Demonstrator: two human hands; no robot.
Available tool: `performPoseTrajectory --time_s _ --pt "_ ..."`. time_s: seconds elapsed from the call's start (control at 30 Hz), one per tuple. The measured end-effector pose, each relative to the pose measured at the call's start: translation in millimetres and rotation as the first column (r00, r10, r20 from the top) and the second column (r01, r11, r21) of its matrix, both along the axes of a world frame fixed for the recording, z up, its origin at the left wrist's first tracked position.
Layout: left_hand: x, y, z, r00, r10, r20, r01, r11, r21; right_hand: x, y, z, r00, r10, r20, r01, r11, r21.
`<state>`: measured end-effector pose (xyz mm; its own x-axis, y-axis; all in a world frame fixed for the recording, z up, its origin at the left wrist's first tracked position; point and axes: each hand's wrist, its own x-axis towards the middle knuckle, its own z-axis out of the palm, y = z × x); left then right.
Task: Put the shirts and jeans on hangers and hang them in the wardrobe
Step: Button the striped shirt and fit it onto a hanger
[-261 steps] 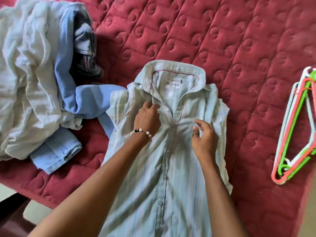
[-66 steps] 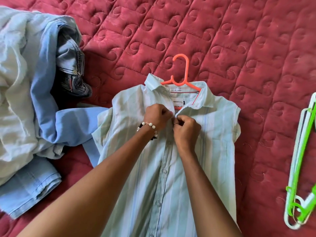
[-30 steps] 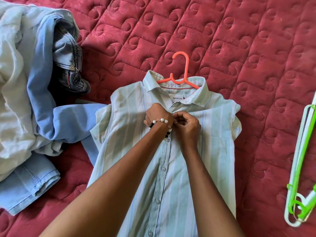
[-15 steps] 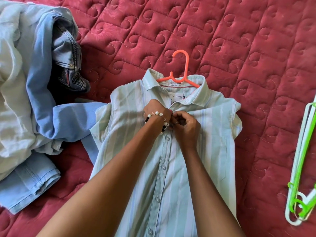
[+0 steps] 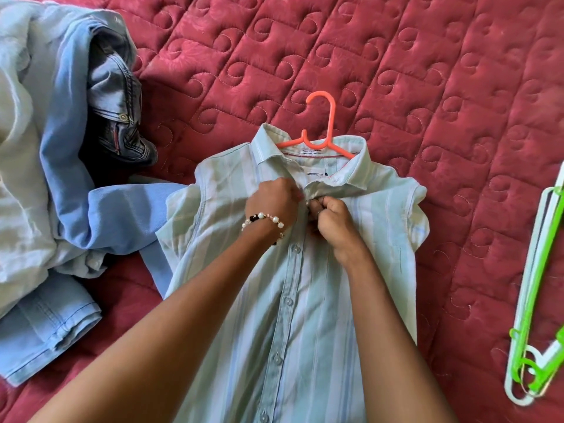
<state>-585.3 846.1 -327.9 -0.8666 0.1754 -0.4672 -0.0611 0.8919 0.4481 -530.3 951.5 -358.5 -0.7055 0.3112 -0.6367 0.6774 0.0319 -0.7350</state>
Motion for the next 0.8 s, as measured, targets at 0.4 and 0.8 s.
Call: performPoseTrajectory --time_s 0.4,0.8 --pt "-60 -11 10 0.756 -0.450 -0.474 0.312 0.886 -0.343 -9 32 16 0.912 0.340 -0.228 0.099 0.359 0.928" --pt "-92 5 33 0.944 -0.287 -0.162 0.300 0.952 0.067 -45 41 42 0.617 0.639 -0.460 -0.054 0.617 0.785"
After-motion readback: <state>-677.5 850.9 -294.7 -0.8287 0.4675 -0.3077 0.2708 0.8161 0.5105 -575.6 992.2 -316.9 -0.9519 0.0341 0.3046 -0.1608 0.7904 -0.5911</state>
